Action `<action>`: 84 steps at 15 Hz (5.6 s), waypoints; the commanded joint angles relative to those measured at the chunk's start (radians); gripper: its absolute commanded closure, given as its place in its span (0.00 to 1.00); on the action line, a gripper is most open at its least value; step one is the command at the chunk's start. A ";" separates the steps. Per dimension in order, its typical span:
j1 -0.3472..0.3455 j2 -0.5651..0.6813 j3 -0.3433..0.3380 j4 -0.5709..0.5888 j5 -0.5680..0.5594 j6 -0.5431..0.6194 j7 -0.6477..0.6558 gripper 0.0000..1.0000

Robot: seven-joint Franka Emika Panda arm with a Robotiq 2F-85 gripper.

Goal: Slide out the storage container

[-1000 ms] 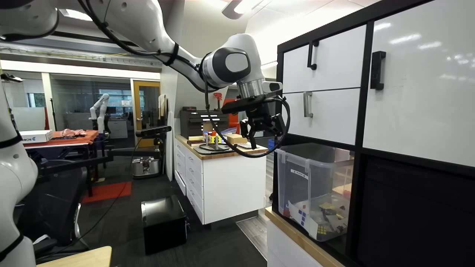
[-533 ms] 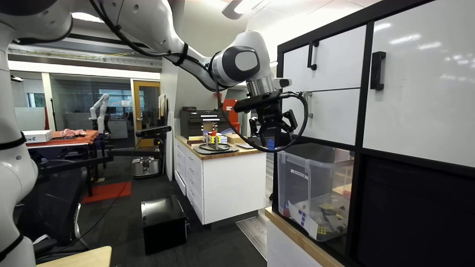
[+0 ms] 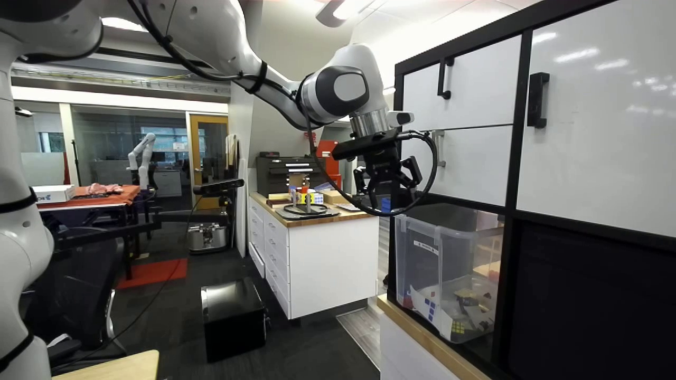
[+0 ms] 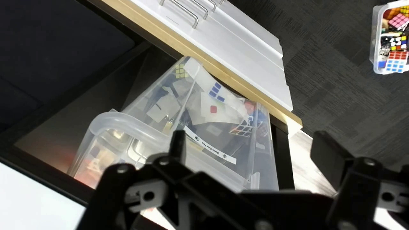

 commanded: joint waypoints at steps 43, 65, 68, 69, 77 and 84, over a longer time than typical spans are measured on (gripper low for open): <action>-0.061 0.276 -0.014 0.017 -0.219 0.627 -0.098 0.00; -0.084 0.130 0.009 -0.177 -0.186 0.691 -0.279 0.91; -0.087 0.076 0.007 -0.249 -0.183 0.705 -0.307 0.92; -0.088 0.058 0.007 -0.270 -0.180 0.707 -0.316 0.92; -0.077 -0.079 0.001 -0.427 -0.098 0.701 -0.415 0.92; -0.055 -0.164 -0.018 -0.492 0.006 0.678 -0.516 0.41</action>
